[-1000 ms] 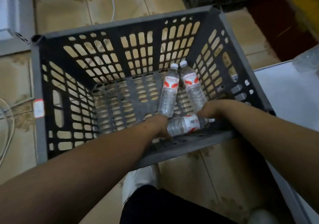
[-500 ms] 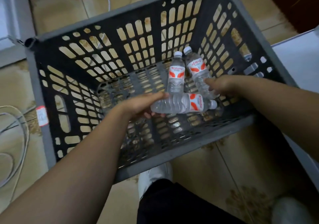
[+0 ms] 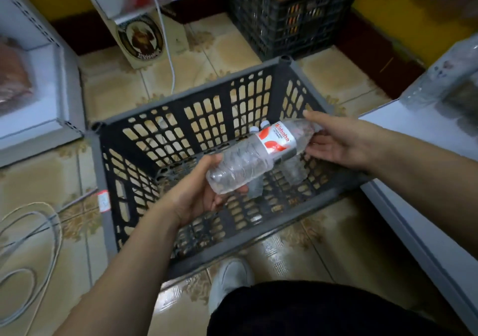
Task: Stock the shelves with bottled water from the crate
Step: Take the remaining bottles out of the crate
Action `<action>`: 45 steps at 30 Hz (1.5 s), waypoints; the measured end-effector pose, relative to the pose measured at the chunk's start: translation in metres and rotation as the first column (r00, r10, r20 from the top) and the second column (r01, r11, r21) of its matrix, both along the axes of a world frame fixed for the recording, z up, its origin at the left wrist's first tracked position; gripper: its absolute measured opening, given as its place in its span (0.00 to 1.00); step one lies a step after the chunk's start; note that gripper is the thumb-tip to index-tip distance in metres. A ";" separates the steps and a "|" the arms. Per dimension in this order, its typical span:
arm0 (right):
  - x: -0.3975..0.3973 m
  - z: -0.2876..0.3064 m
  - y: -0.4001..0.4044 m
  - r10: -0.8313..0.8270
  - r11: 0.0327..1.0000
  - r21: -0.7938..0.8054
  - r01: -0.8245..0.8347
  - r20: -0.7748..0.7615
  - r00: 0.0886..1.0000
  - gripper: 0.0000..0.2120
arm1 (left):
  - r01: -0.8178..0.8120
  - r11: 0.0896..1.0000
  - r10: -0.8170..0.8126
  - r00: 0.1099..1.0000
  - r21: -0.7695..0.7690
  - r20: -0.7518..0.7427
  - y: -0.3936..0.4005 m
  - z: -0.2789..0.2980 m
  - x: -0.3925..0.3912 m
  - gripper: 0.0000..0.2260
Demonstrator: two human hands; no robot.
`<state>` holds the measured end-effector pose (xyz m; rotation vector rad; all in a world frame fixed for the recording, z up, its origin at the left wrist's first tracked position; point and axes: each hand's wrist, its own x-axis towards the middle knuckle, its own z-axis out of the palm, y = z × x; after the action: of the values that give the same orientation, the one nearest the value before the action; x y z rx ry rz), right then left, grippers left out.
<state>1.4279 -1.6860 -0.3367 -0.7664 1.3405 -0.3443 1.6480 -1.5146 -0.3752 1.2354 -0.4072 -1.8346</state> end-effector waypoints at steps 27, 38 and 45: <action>-0.266 0.477 0.210 -0.097 0.507 -0.840 0.192 0.166 0.981 0.12 | 0.000 0.620 -0.064 0.997 -0.785 -0.051 0.057 0.424 -0.334 0.22; -0.460 0.513 0.232 -0.470 0.424 -0.866 0.265 0.040 0.882 0.30 | 0.576 0.440 -0.121 0.798 -0.689 0.591 0.022 0.460 -0.506 0.22; -0.584 0.499 0.242 -0.796 0.318 -0.918 0.238 -0.121 0.593 0.32 | 0.879 0.140 0.364 0.382 -0.456 0.849 -0.012 0.453 -0.615 0.22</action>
<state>0.8441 -1.4441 0.1625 -1.2532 2.0443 -1.5655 1.0331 -1.5270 0.0780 0.9252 -2.3307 -0.4269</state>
